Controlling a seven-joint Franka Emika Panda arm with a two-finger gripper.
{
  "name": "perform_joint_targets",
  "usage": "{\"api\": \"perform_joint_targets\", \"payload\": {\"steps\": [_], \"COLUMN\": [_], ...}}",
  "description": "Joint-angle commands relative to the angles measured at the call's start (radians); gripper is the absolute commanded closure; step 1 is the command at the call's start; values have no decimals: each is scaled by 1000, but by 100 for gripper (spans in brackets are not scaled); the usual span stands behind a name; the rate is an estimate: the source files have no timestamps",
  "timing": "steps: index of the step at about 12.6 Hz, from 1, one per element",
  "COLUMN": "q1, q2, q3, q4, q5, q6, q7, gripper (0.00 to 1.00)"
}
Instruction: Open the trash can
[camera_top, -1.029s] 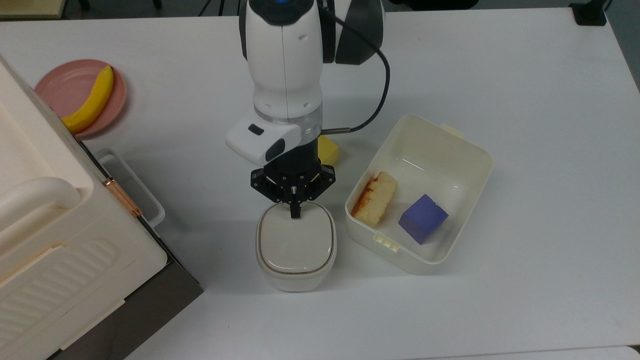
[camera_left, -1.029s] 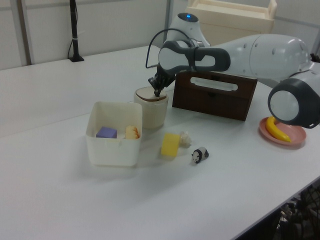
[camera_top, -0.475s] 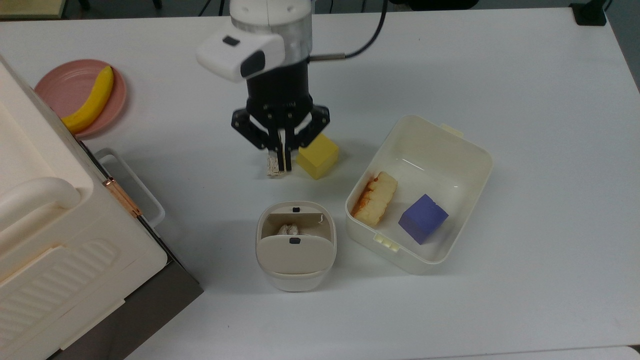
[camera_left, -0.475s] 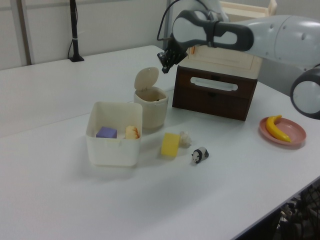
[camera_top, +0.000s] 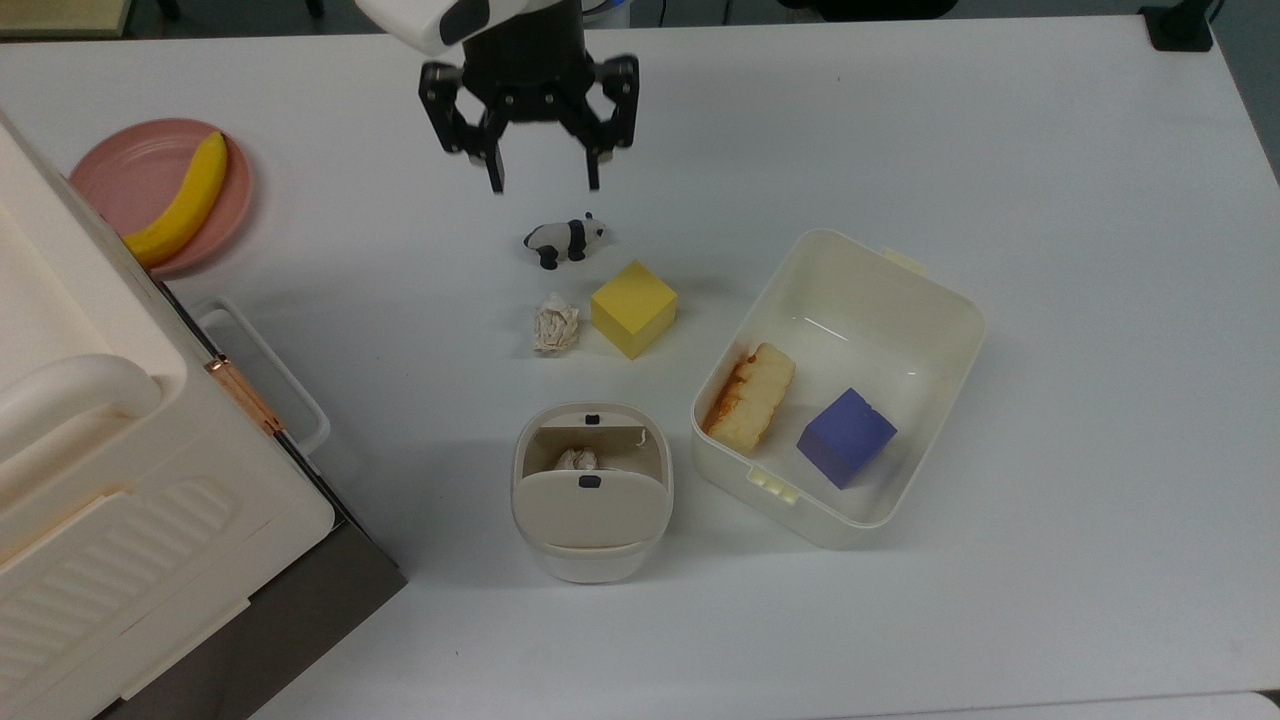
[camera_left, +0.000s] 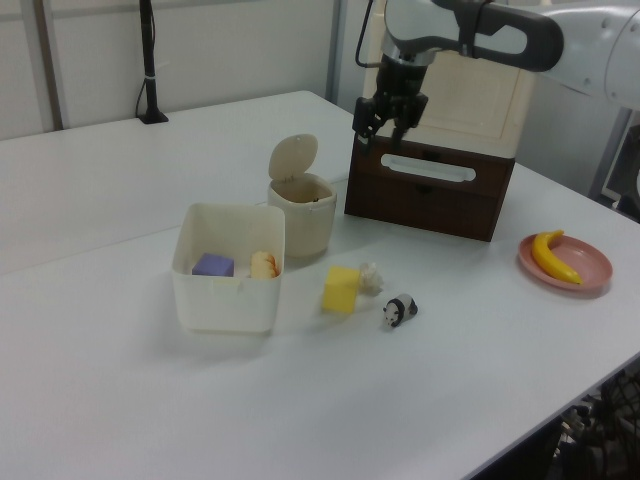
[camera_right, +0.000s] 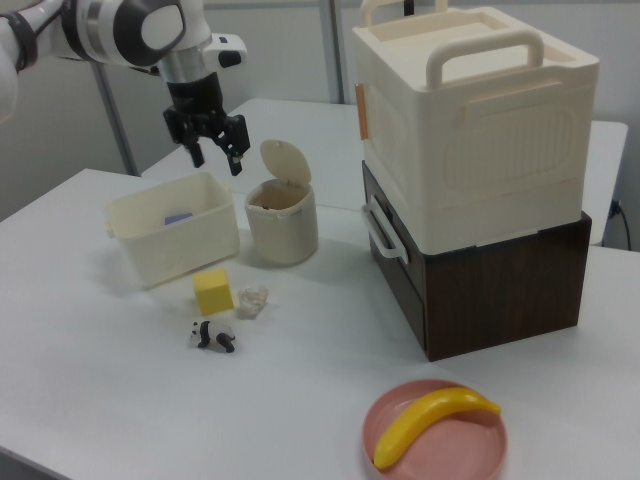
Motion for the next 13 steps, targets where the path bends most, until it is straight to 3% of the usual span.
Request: {"api": "perform_joint_targets", "payload": {"steps": [1,6,13], "q1": [18,22,16], "q2": [-67,-90,-87], "q3": [-11,-11,-12], "q4": [-51,-76,-73], "q5": [-61,-108,-94], "q6": [-118,-146,-144], "q7": [-55,-58,-46], "gripper": [0,0,0]}}
